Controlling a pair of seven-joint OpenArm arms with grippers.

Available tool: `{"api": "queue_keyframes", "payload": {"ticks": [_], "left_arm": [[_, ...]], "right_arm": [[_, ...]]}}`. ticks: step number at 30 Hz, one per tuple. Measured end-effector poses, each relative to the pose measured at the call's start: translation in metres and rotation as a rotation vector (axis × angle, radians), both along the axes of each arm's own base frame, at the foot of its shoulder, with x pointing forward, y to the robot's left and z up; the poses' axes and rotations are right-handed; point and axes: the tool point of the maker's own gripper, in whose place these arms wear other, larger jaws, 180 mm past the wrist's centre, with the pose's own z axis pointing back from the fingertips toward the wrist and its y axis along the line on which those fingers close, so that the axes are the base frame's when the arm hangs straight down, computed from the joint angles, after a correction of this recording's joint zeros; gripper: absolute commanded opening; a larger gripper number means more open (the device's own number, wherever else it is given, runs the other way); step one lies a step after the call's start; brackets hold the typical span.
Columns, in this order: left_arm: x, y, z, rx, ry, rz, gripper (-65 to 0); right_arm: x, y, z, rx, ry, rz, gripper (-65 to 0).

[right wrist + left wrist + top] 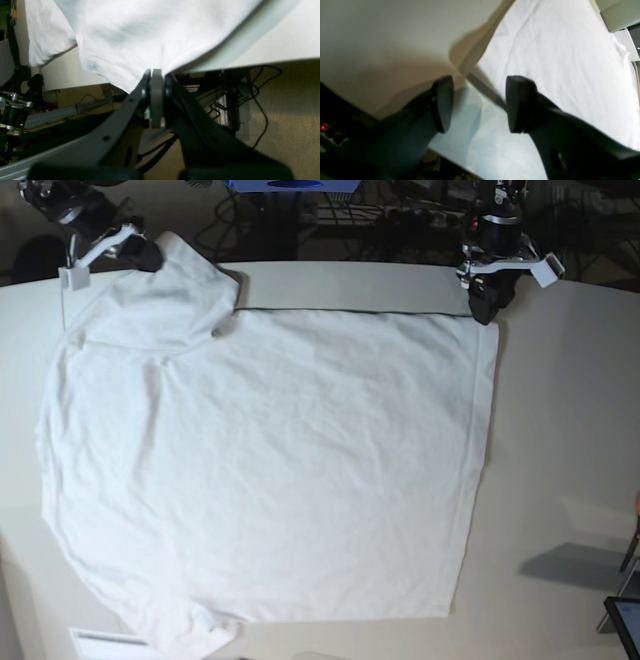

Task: Fold the T-shirt properly
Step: 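Lower the left gripper and pinch the opposite corner of that edge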

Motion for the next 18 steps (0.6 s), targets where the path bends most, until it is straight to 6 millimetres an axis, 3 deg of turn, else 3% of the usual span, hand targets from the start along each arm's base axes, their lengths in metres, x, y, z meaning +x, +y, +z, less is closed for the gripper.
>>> {"api": "queue_keyframes", "payload": {"ticks": [6,10,14,18], "left_arm": [[-0.002,0.003,-0.001,-0.140,-0.016,0.093,-31.7],[0.000,0.002,0.004,-0.136,-0.002,0.076,-31.7],[-0.012,0.011,0.002,-0.096,0.080,0.143,-31.7],[-0.005,0.008,0.006,-0.137,0.061,0.152,-31.7]], "right_arm": [[0.000,0.000,0.000,0.000,0.000,0.000,-65.0],[0.000,0.000,0.000,0.000,0.000,0.000,-65.0],[0.000,0.000,0.000,0.000,0.000,0.000,-65.0],[0.000,0.000,0.000,0.000,0.000,0.000,-65.0]]}}
